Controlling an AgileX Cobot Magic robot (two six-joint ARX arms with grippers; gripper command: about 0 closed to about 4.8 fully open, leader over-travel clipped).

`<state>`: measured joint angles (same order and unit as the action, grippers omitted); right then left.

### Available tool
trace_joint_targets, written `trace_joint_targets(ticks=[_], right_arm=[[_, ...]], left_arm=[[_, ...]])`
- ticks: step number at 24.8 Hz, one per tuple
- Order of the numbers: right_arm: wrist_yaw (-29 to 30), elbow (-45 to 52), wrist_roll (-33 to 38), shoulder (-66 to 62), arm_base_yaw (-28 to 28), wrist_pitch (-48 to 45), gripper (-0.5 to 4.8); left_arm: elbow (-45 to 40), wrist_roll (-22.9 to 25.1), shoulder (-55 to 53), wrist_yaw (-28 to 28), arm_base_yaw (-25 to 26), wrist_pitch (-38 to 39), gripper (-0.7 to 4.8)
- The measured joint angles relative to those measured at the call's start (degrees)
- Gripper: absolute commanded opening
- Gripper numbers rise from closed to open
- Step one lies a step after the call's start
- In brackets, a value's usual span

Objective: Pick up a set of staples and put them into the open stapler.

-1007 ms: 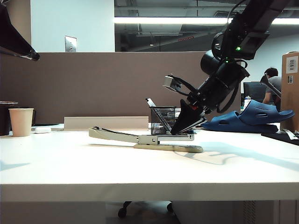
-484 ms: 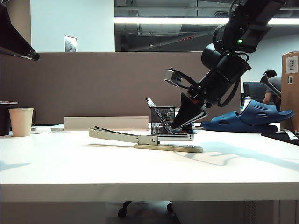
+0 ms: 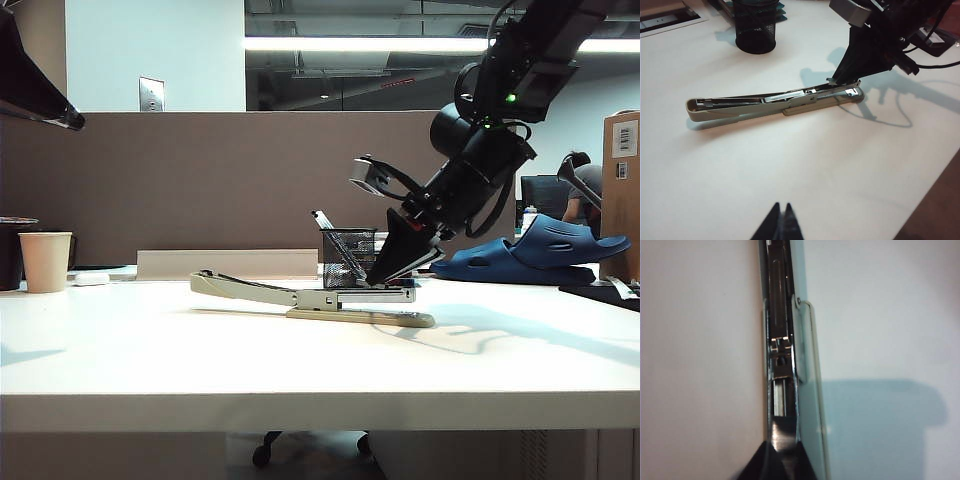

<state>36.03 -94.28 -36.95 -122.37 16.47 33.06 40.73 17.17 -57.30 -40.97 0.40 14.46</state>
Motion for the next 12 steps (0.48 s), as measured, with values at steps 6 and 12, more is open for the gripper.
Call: trace_joint_targets(ticks=[6, 12], right_arm=[[0.0, 0.0, 0.0, 0.0, 0.0, -0.1, 0.20], [0.0, 0.0, 0.0, 0.0, 0.0, 0.2, 0.22]], left_arm=[[0.0, 0.0, 0.0, 0.0, 0.0, 0.0, -0.02], [0.0, 0.0, 0.0, 0.0, 0.0, 0.0, -0.02]])
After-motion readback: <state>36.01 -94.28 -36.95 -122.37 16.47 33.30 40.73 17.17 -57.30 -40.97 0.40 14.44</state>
